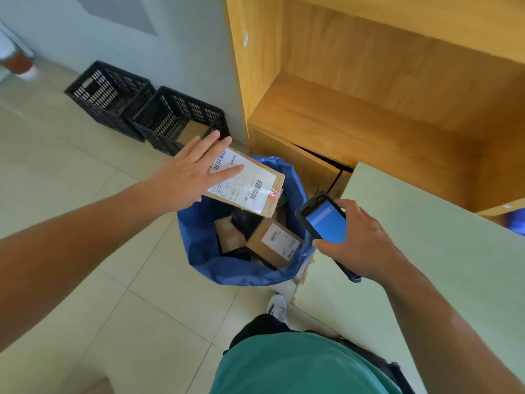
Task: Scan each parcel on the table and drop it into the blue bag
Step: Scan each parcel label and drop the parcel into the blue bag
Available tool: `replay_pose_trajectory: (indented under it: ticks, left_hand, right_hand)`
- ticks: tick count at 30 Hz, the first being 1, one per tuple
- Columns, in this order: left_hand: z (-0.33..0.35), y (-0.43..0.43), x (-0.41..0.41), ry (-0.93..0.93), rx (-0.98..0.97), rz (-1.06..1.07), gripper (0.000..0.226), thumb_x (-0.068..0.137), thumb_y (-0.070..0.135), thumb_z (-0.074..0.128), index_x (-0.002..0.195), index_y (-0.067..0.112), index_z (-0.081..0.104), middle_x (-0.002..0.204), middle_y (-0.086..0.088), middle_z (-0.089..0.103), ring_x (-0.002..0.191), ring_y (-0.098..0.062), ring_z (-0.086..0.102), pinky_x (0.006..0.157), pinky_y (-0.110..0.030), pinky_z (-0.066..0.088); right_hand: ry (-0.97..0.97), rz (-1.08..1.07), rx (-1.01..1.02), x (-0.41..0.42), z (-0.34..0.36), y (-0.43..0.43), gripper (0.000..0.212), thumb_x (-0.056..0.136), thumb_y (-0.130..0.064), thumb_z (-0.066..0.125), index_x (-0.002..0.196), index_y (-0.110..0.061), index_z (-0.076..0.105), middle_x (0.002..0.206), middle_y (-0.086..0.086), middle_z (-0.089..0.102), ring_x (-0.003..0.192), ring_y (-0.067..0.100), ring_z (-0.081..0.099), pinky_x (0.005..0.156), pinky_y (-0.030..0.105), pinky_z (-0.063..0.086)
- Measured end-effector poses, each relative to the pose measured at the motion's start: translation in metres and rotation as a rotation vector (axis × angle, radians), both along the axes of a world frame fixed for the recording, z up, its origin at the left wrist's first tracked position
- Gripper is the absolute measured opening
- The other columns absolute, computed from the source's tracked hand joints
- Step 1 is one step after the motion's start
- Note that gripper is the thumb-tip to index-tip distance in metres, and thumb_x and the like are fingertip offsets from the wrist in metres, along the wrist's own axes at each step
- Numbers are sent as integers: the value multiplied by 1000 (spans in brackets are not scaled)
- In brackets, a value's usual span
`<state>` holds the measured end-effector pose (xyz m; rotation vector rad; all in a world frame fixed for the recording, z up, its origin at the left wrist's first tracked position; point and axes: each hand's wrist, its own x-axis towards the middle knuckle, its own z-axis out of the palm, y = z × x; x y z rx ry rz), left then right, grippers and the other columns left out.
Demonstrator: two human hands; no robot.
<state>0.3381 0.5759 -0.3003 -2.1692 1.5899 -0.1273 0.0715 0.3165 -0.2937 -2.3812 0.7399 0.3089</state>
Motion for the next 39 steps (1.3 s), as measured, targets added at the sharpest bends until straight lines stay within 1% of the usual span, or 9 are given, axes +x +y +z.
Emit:
replay_pose_trajectory:
  ticks: [2, 4, 14, 19, 22, 24, 27, 36, 39]
  left_hand:
    - [-6, 7, 6, -24, -25, 54, 131, 59, 22, 97, 164, 26, 19, 169, -25, -7, 156, -45, -8, 123, -62, 12]
    - [-10, 10, 11, -17, -52, 73, 126, 60, 16, 95, 163, 27, 24, 168, -21, -9, 157, -45, -4, 122, -62, 11]
    - [0, -15, 8, 24, -84, 108, 95, 77, 34, 84, 159, 27, 36, 169, -21, 16, 157, -40, 11, 123, -64, 11]
    - [7, -31, -8, 61, -63, 80, 85, 89, 45, 68, 162, 32, 25, 170, -17, 18, 157, -34, 13, 123, -66, 6]
    - [13, -45, -17, 101, -39, 72, 84, 90, 48, 64, 162, 30, 24, 168, -17, 24, 155, -35, 19, 122, -66, 13]
    - [18, -55, -23, 168, -33, 85, 85, 91, 46, 66, 162, 29, 22, 167, -17, 25, 153, -36, 24, 123, -58, 21]
    - [24, -74, -39, 243, -58, 98, 84, 95, 47, 62, 163, 30, 18, 168, -14, 23, 151, -33, 27, 120, -46, 29]
    - [54, -185, -113, 256, -127, -31, 78, 97, 54, 54, 163, 29, 18, 164, -9, 31, 149, -30, 33, 115, -49, 40]
    - [72, -233, -148, 260, -198, -53, 78, 97, 56, 51, 162, 31, 16, 164, -7, 32, 148, -29, 35, 113, -48, 42]
  right_hand:
    - [-4, -1, 7, 6, 1, 3, 79, 77, -52, 77, 140, -30, 34, 114, -5, 51, 99, 20, 57, 83, 39, 55]
    - [-4, 3, 1, 10, 3, 5, 81, 78, -52, 77, 141, -29, 33, 114, -6, 49, 101, 21, 57, 84, 40, 55]
    - [30, -10, -45, 4, 8, 0, 80, 75, -49, 78, 139, -28, 35, 113, -3, 52, 96, 20, 57, 80, 40, 55]
    - [20, -36, -52, -4, 8, -2, 82, 76, -48, 78, 142, -28, 33, 116, -1, 52, 97, 20, 56, 79, 38, 54]
    - [16, -65, -54, -14, 9, -7, 83, 77, -48, 78, 143, -27, 33, 119, -2, 52, 99, 19, 53, 77, 34, 47]
    - [16, -84, -51, -21, 11, -11, 82, 78, -48, 78, 143, -26, 33, 119, -2, 51, 98, 19, 51, 76, 33, 44]
    - [0, -135, -47, -38, 17, -20, 78, 78, -47, 77, 140, -27, 34, 113, -3, 50, 96, 21, 54, 76, 36, 48]
    - [-91, -334, -91, -100, 47, -84, 85, 75, -50, 80, 144, -27, 35, 124, -3, 52, 102, 19, 52, 80, 36, 50]
    - [-155, -409, -145, -123, 70, -122, 84, 75, -53, 79, 142, -28, 36, 122, -3, 53, 101, 20, 54, 70, 35, 50]
